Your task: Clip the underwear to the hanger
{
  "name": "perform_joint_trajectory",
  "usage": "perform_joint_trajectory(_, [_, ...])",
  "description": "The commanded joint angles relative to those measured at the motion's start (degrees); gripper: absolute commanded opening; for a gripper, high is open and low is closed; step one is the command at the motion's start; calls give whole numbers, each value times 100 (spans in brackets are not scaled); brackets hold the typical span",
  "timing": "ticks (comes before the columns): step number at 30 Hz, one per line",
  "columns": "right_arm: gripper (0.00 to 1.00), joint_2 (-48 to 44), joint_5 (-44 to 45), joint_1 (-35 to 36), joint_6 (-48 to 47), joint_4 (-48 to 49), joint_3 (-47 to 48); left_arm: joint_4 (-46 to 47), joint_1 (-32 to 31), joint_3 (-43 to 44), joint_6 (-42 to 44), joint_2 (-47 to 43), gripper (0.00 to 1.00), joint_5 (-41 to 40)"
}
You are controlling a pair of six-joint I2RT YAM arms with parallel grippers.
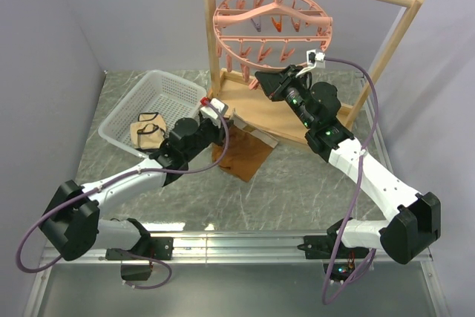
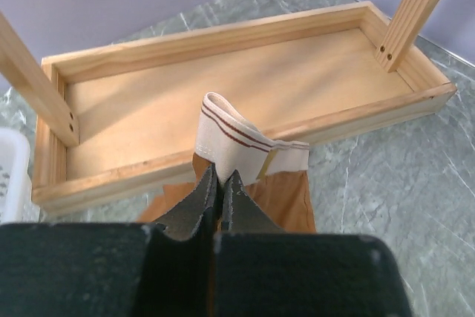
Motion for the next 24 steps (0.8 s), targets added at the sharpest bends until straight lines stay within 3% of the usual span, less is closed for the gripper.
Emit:
perform_joint_trajectory(1, [0, -33, -262, 12, -54, 108, -65, 538, -58, 447, 217, 141, 0, 110])
perform_joint_trajectory(24, [0, 98, -385, 21, -115, 258, -91, 256, -155, 1678, -56, 607, 0, 304])
